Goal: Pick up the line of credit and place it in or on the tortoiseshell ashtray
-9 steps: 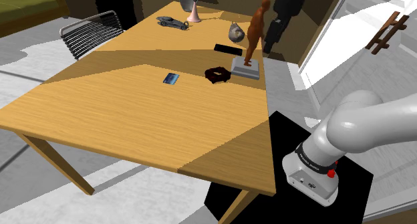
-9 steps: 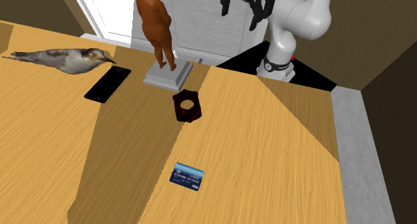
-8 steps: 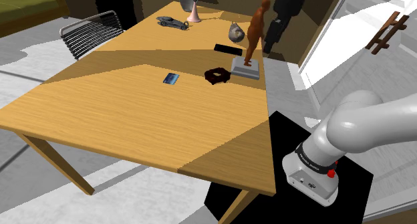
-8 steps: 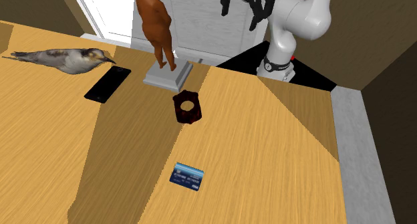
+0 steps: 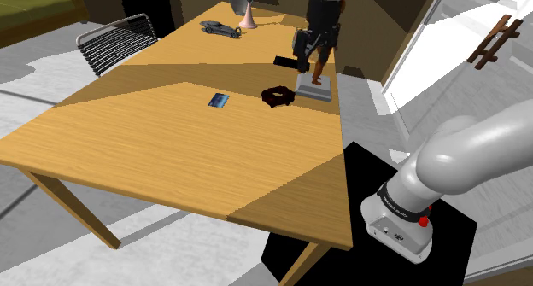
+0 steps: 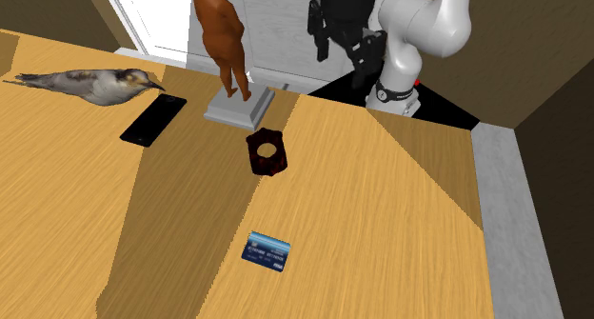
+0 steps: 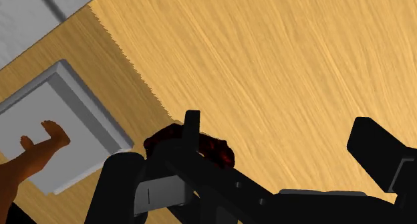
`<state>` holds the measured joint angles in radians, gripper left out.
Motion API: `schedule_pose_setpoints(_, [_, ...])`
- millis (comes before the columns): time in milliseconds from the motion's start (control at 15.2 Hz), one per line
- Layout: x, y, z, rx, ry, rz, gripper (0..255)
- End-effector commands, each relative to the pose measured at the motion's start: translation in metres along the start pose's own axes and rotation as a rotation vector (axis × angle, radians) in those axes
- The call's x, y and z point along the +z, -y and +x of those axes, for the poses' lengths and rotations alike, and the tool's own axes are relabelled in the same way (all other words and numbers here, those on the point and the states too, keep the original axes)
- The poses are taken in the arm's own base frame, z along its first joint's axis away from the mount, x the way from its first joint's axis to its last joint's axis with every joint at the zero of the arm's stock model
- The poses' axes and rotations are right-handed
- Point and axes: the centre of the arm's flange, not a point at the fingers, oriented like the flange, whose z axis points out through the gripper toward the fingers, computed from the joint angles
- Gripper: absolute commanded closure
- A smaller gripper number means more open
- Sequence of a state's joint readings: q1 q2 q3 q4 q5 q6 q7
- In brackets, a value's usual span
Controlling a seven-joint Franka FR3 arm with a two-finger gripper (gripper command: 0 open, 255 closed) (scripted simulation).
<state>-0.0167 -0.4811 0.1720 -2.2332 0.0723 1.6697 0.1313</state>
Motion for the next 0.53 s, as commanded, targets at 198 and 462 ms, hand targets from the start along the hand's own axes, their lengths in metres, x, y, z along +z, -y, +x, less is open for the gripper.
schedule_pose_setpoints(198, [0.026,0.031,0.059,0.173,0.091,0.064,0])
schedule_pose_setpoints(462, [0.046,0.049,0.108,0.307,0.162,0.114,0])
